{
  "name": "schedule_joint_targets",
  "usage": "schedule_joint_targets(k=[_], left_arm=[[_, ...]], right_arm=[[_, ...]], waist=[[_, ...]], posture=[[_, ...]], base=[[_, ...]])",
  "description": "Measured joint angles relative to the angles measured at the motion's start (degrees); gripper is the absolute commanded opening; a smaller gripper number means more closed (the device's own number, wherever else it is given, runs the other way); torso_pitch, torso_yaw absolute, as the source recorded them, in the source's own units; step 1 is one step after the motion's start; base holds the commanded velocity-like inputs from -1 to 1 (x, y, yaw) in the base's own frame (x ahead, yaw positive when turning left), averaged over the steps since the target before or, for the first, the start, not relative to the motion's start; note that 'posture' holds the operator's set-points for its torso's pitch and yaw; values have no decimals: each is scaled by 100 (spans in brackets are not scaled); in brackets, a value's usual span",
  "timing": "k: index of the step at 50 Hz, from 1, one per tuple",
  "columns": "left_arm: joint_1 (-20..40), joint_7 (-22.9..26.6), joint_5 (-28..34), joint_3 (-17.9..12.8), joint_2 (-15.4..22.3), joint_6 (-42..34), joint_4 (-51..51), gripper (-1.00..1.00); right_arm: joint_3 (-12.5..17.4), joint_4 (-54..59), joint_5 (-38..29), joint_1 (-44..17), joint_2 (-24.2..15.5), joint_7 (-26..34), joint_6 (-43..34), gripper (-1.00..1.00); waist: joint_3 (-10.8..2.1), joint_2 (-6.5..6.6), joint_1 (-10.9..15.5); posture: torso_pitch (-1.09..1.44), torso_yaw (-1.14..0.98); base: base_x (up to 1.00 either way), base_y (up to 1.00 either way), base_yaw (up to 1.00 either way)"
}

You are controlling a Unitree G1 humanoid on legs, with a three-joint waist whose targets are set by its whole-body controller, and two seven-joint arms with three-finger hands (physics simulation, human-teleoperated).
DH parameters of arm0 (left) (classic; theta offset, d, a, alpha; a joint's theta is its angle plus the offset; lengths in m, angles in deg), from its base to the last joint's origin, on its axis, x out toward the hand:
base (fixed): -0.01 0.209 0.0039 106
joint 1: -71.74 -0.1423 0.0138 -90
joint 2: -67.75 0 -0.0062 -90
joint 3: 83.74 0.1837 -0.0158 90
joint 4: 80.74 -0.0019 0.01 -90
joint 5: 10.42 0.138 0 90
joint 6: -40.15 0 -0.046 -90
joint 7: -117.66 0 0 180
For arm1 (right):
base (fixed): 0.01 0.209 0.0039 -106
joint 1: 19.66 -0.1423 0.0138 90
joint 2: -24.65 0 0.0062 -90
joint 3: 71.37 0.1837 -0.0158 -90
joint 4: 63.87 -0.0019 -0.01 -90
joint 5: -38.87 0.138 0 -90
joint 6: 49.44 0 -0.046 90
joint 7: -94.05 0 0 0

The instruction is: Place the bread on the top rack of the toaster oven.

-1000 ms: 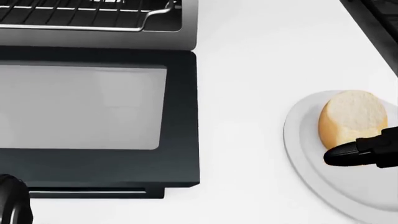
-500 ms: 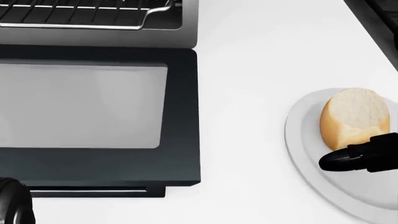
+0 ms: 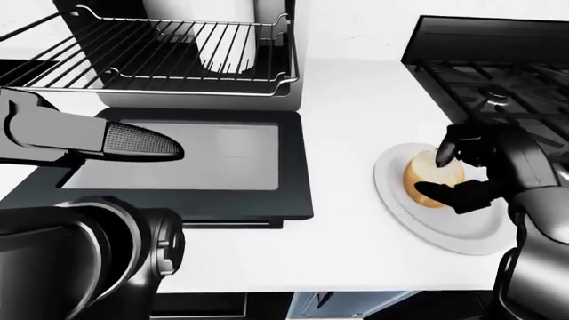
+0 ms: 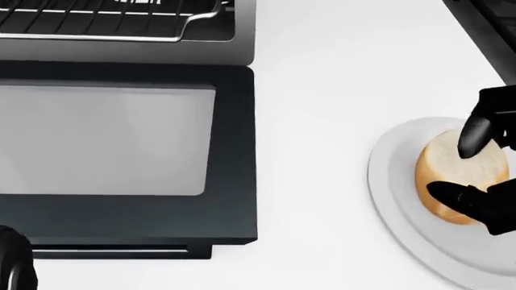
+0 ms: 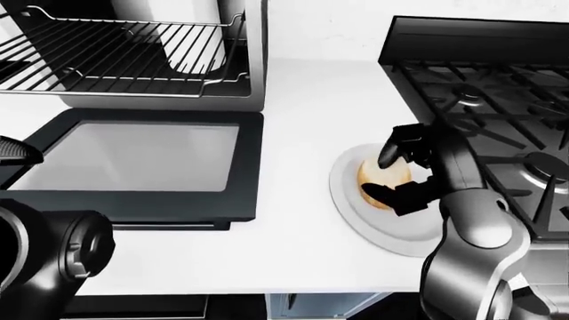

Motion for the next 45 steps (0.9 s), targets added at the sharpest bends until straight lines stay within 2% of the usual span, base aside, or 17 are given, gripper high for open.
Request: schedule_joint_targets(k=[8,17,24,27,32,39,45], left_arm=[[66,0,-47,25,102,-83,-39,100],[-47,0,-70,26,152,-138,45,100],[-140,0,-58,1,153,-164,113,100],[-160,0,-45,5,127,-157,126,100],[-181,0,-31,39,53,-127,131,100],[-132,0,-37,-9,78,-107,99,100],[-100,0,-132,-26,254,-198,62,100]], right_arm=[[-41,-31,-67,-120,-84,110,-119,-100],[-229,-335,-400,-805,-656,618,-734,-100],[-500,-441,-800,-1483,-1137,1231,-1299,-100],[-722,-391,-971,-1970,-1284,1520,-1568,-100],[-948,-61,-1074,-3094,-1244,1789,-1928,-100],[-1299,877,-998,-4686,-933,1732,-2101,-100],[-1473,1385,-969,-5439,-731,1745,-1984,-100]], waist=[[9,16,-6],[17,23,-6],[37,13,-11],[51,25,-20],[67,65,-13],[109,111,-30],[141,122,-19]], posture=[[0,0],[0,0],[0,0],[0,0],[0,0],[0,0],[0,0]], base=[[0,0,0],[0,0,0],[0,0,0],[0,0,0],[0,0,0],[0,0,0],[0,0,0]])
